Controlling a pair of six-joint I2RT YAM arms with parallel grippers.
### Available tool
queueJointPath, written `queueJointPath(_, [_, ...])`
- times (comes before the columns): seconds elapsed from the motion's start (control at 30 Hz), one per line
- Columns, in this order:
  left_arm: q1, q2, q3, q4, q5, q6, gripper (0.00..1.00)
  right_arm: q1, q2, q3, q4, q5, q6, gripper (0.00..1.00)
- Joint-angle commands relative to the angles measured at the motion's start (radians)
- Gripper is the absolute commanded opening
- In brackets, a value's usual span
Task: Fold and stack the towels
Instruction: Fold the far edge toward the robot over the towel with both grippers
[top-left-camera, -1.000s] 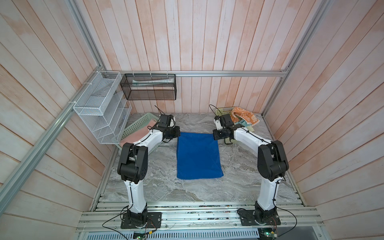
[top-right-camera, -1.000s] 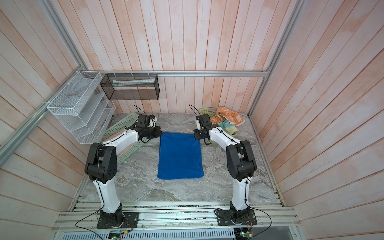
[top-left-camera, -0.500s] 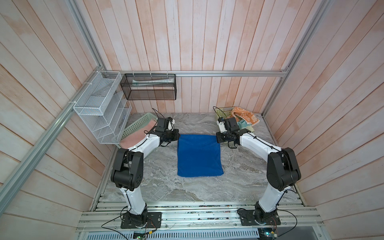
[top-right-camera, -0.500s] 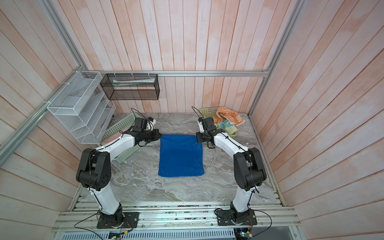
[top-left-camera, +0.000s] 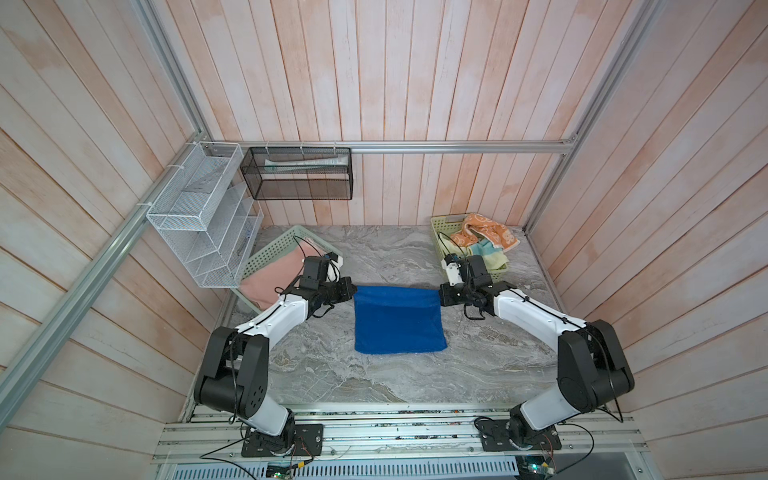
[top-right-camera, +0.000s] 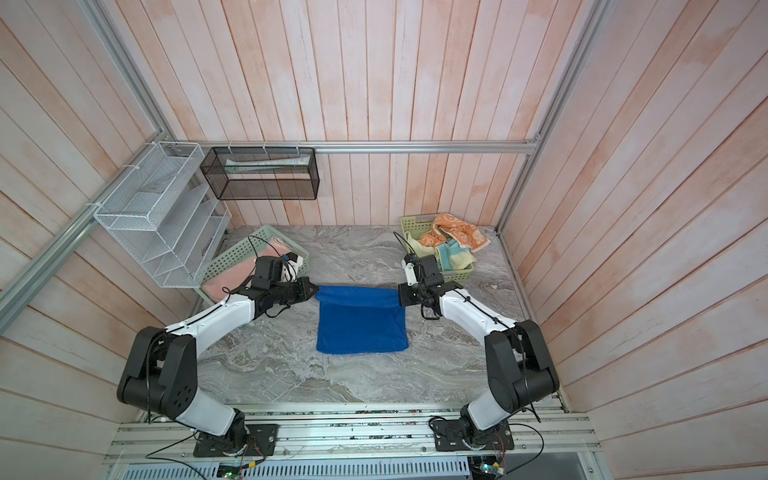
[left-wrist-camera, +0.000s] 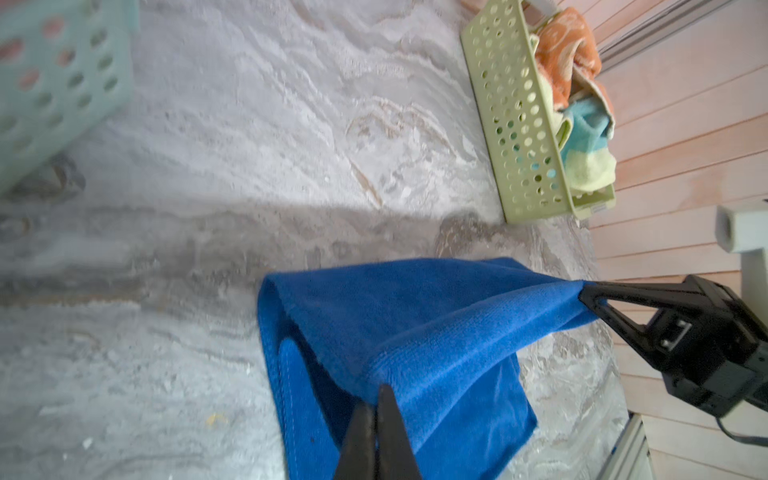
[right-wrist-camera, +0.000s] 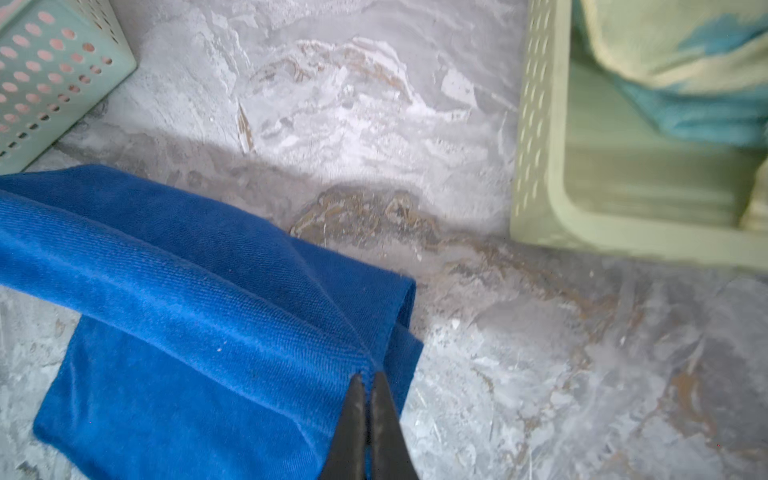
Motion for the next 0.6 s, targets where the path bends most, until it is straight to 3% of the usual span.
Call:
queueJointPath(0.0, [-0.02, -0.058, -0.094, 0.068, 0.018, -0.05, 0.0, 0.013, -0.056, -0.076, 0.028, -0.036, 0.053, 0.0])
queueJointPath(0.27, [-0.053, -0.094, -0.303, 0.166, 0.018, -0.133, 0.0, 0.022, -0.114, -0.256, 0.085, -0.132, 0.108, 0.02])
queueJointPath(0.37, [-0.062, -0.09, -0.316, 0.158, 0.015, -0.137, 0.0, 0.025, -0.106, -0.255, 0.057, -0.172, 0.106, 0.18])
queueJointPath(0.47, [-0.062, -0.092, -0.317, 0.143, 0.012, -0.136, 0.11, 0.025, -0.107, -0.26, 0.04, -0.184, 0.111, 0.26])
queueJointPath(0.53, [-0.062, -0.094, -0.318, 0.145, 0.018, -0.14, 0.12, 0.025, -0.111, -0.262, 0.037, -0.195, 0.11, 0.23])
queueJointPath(0.57, [-0.062, -0.092, -0.319, 0.145, 0.025, -0.14, 0.08, 0.025, -0.109, -0.263, 0.035, -0.201, 0.112, 0.18])
